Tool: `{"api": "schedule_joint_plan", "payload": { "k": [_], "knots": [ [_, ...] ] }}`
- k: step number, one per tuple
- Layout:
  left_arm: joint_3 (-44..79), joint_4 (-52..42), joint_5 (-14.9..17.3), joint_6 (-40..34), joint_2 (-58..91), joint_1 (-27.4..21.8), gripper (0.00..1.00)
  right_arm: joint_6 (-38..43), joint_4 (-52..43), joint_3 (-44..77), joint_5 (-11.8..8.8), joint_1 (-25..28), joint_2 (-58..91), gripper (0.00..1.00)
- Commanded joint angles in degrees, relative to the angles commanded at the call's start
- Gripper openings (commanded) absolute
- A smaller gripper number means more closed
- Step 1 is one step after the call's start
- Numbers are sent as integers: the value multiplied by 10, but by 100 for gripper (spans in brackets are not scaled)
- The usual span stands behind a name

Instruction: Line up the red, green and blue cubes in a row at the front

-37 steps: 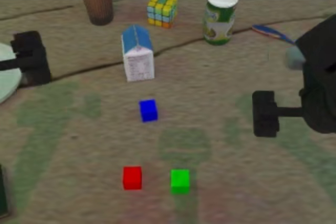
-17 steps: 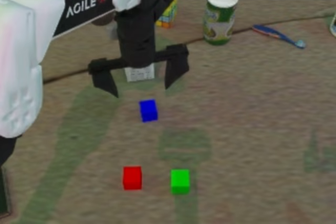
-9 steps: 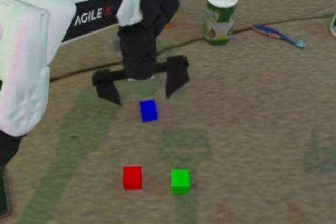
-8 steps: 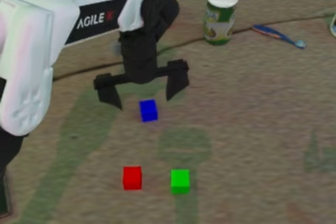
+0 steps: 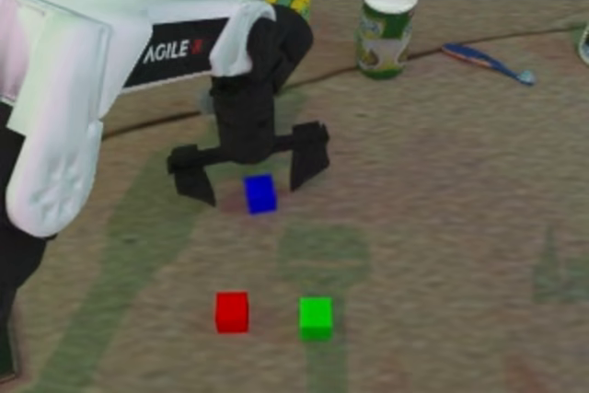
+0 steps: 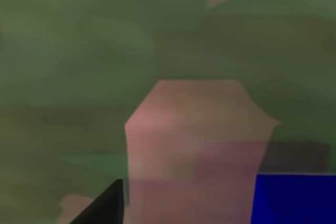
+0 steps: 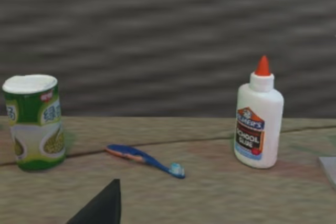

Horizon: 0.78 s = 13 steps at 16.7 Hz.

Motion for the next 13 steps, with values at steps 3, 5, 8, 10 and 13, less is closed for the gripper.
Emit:
{"api": "schedule_joint_plan", "payload": {
  "k": [3,5,8,10,13],
  "knots": [
    [0,0,0,0,0,0,70,0,0,0,0,0,0,100],
    [0,0,0,0,0,0,55,0,0,0,0,0,0,100],
    [0,0,0,0,0,0,32,0,0,0,0,0,0,100],
    [0,0,0,0,0,0,17,0,0,0,0,0,0,100],
    [0,0,0,0,0,0,0,0,0,0,0,0,0,100]
  ]
}}
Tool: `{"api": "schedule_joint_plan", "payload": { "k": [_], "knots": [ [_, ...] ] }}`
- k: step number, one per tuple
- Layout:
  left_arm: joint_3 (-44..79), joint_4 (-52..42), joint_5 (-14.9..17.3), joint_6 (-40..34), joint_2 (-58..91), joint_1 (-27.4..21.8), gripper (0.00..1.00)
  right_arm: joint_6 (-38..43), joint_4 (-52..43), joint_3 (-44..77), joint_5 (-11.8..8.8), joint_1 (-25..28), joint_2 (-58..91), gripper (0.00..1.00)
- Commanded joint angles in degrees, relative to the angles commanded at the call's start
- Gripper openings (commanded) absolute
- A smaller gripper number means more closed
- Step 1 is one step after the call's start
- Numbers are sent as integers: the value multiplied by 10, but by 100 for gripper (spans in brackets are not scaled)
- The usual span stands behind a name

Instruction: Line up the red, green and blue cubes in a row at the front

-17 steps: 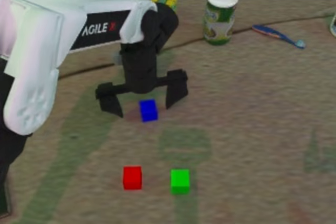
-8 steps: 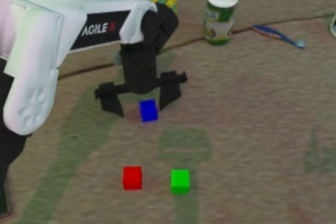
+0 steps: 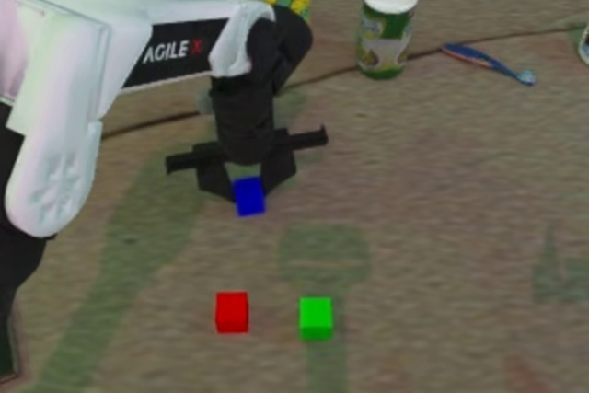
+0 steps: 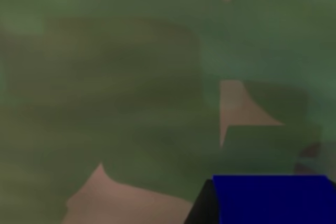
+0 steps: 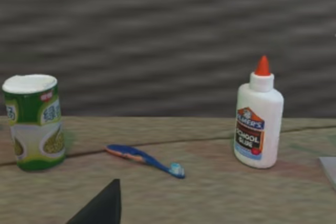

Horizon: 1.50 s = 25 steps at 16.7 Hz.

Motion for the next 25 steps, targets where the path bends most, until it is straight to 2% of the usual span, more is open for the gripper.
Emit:
{"api": "schedule_joint_plan", "payload": {
  "k": [9,16,20,23,25],
  "knots": [
    [2,-10,-5,6,-14,2,0,0,0,0,0,0,0,100],
    [82,-129,-6,4,-50,12,0,0,0,0,0,0,0,100],
    [89,-139,-6,5,-56,13,0,0,0,0,0,0,0,100],
    [91,-140,-6,0,-52,1,0,0,0,0,0,0,0,100],
    [101,-147,-6,-19,-50,-32,0,0,0,0,0,0,0,100]
  ]
}}
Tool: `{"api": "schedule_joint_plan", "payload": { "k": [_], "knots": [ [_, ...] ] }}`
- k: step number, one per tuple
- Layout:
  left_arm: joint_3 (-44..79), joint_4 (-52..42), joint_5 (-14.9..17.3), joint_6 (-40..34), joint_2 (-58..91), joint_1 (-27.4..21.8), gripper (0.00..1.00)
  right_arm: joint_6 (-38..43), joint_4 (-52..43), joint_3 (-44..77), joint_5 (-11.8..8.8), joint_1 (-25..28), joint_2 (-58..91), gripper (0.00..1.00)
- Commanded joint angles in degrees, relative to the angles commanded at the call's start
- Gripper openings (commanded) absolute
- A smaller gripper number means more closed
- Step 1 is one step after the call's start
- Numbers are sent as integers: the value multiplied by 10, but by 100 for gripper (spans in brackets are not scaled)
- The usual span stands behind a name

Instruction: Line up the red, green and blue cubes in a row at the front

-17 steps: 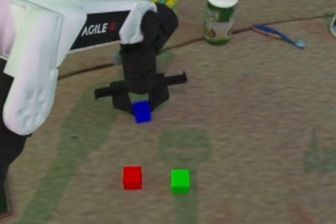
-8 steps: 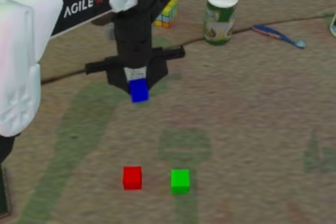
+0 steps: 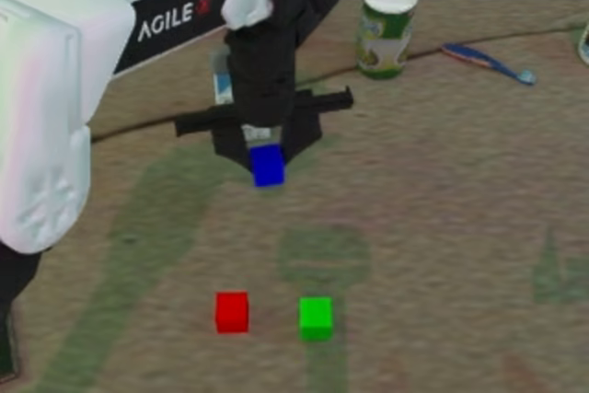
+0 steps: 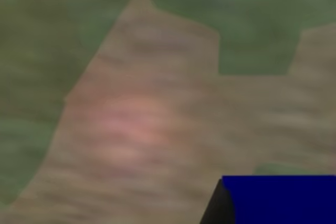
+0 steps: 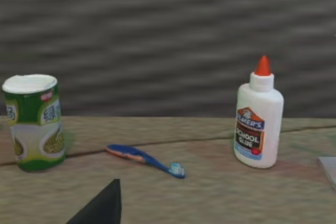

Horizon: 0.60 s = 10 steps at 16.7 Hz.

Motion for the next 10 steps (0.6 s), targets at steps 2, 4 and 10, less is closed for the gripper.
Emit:
{"api": "schedule_joint_plan", "payload": {
  "k": [2,4,10],
  "knots": [
    [12,-10,0,-28,3,-51,0,0,0,0,0,0,0,100],
    [24,-22,0,-61,5,-113,0,0,0,0,0,0,0,100],
    [48,-42,1,-126,3,-231,0,0,0,0,0,0,0,100]
  ]
}}
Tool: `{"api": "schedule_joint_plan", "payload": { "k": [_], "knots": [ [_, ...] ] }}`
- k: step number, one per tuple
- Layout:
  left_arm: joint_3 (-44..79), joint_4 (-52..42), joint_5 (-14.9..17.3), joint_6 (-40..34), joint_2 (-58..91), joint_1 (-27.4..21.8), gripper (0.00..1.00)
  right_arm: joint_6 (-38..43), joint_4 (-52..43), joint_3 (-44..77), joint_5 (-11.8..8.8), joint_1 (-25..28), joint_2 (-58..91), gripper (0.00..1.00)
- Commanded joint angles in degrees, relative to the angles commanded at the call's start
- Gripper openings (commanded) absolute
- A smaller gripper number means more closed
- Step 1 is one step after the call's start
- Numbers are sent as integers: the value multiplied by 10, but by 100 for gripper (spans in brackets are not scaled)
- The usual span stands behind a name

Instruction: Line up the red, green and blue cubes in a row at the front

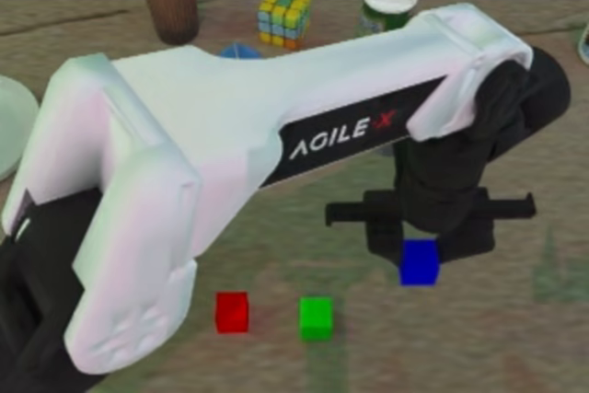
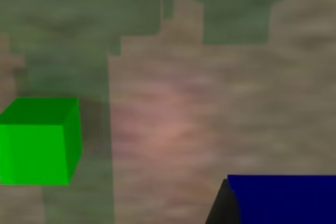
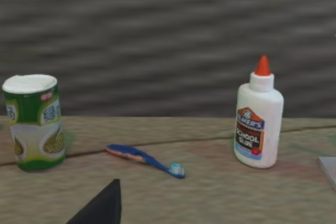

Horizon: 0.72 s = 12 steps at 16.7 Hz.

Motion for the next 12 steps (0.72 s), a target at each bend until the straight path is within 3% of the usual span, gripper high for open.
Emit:
{"api": "schedule_joint_plan", "payload": {
  "k": [6,12],
  "knots": [
    [-11,11,0,1,1,1,0,0,0,0,0,0,0,100],
    [-106,129,0,-2,20,-2,0,0,0,0,0,0,0,100]
  ]
}}
